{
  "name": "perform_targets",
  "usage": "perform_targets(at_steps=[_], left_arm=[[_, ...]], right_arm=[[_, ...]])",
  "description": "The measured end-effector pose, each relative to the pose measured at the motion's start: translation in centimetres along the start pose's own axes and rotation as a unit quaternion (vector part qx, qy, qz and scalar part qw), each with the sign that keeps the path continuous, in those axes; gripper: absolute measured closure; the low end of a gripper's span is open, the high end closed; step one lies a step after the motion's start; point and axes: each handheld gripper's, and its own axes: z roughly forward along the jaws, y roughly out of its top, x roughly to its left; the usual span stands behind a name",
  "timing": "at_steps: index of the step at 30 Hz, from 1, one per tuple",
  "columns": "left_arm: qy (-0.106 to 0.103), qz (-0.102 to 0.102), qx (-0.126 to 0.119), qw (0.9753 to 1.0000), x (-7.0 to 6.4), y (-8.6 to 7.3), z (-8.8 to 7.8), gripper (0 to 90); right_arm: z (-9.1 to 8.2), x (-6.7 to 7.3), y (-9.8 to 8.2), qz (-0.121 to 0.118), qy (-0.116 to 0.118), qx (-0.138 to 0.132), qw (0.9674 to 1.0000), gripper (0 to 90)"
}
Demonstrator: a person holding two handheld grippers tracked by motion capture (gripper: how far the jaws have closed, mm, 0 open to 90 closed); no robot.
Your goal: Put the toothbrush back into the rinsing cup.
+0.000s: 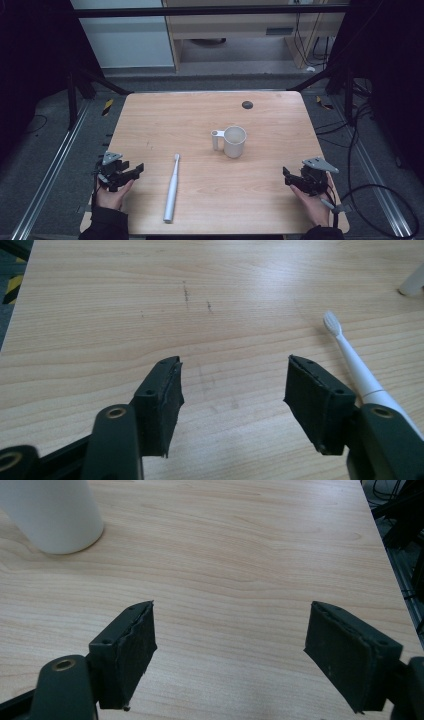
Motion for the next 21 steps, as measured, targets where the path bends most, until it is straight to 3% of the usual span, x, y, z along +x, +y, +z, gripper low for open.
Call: perform_targets(at_steps=[10,21], left_arm=[[-0.001,0.032,0.023,0.9992,-1.6,-0.3,-0.6,55.8],[-0.040,0.059,0.061,0.9956,-2.4,-1.0,-0.6,76.9]], right_arm=[[-0.1,0.0,-0.2,-0.005,-0.002,0.002,1.0000,21.3],[0.1,0.7,-0.3,-0.016,-0.003,0.010,0.9998,21.5]])
